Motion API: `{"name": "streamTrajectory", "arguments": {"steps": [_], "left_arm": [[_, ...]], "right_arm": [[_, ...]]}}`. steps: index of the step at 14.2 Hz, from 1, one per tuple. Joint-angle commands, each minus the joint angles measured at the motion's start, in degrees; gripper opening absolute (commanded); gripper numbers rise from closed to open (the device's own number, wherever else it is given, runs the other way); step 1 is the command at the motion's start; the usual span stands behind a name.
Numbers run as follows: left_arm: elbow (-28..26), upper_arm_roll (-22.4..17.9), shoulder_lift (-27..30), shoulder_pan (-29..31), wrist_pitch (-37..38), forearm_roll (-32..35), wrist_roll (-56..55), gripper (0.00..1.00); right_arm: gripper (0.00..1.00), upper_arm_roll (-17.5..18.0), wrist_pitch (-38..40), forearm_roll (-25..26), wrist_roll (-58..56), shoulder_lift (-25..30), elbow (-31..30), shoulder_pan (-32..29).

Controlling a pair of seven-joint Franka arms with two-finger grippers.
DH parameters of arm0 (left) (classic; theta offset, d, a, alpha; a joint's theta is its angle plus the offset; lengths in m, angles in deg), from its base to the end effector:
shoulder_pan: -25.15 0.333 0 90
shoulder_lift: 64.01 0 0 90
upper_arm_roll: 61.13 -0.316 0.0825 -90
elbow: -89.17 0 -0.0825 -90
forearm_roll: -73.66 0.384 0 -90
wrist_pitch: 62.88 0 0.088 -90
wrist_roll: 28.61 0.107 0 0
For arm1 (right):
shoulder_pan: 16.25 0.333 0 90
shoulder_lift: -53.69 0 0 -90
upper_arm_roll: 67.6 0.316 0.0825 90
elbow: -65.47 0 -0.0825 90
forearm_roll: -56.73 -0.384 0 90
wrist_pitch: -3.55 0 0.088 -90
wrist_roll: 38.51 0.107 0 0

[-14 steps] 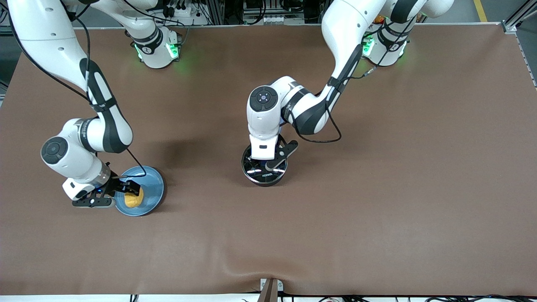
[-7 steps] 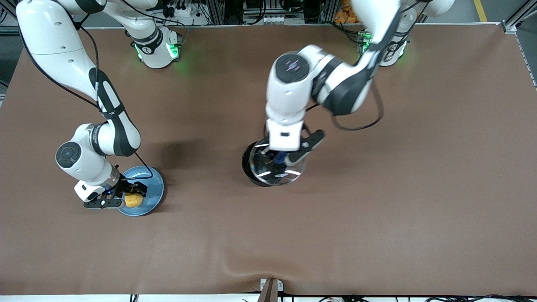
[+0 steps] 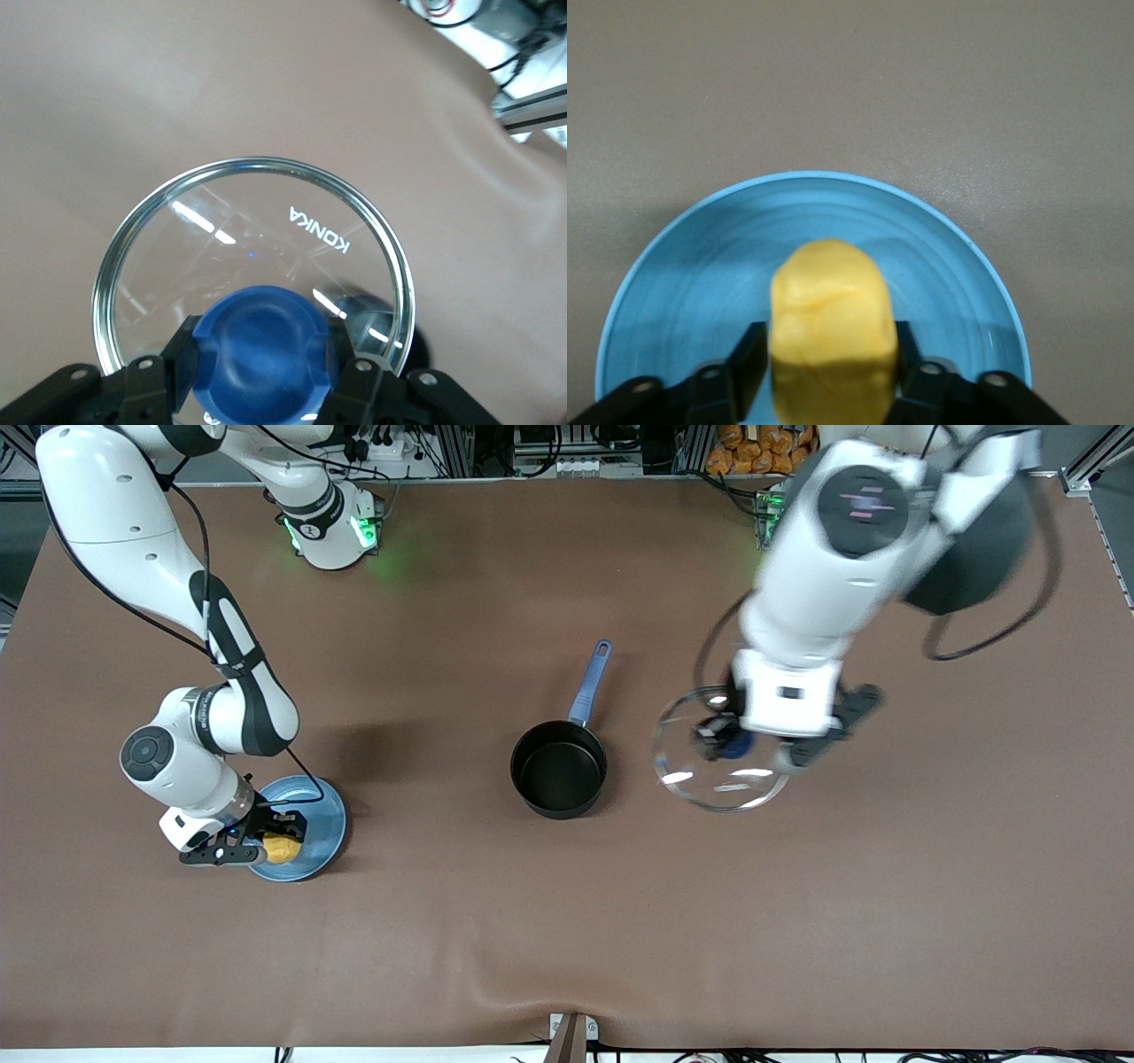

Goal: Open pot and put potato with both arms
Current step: 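Lift the lid with the left gripper while the right gripper grasps the potato, then carry the potato with the right gripper over the open pot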

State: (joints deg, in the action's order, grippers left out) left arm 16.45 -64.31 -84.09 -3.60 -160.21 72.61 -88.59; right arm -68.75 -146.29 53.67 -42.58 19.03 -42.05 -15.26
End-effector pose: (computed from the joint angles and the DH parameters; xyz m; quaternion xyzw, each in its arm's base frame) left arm 0.6004 -0.2966 0.5657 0.9549 0.2944 0.0294 0.0268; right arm 0.6497 -0.0022 0.1990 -0.9976 -0.0141 -0.0672 0.0069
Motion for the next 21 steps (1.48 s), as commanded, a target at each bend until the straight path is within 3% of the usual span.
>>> {"name": "streamTrajectory", "arguments": {"steps": [1,3,6,10,13,16,21], "left_arm": [[-6.81,0.72,6.62,5.44,1.36,-2.11,10.11,0.0],[-12.07,0.81,10.48,9.22,1.36,-2.2,18.2,0.0],[-18.58,0.81,14.44,14.67,1.01,-2.29,30.15,0.0],[-28.33,0.81,18.75,22.05,-2.05,-3.08,44.13,0.0],[-37.3,0.81,21.74,26.36,-8.56,-4.4,53.89,0.0],[-42.84,0.72,22.1,28.39,-12.95,-4.66,56.37,0.0],[-55.59,0.72,22.1,28.75,-27.62,-4.66,56.91,0.0]], "right_arm": [[0.28,0.19,0.78,-1.16,-0.93,1.61,0.21,0.15],[0.22,0.19,5.24,-1.16,-0.93,4.85,0.47,0.24],[0.21,0.19,12.71,-1.16,0.11,11.7,1.26,2.42],[0.22,0.01,17.55,-0.37,8.62,16.2,2.93,8.13],[0.22,-0.08,22.13,1.03,18.01,16.29,6.62,14.02],[0.22,0.1,22.49,8.84,30.75,15.86,7.59,20.34],[0.22,0.01,22.49,10.7,48.17,12.44,11.27,32.21]]}}
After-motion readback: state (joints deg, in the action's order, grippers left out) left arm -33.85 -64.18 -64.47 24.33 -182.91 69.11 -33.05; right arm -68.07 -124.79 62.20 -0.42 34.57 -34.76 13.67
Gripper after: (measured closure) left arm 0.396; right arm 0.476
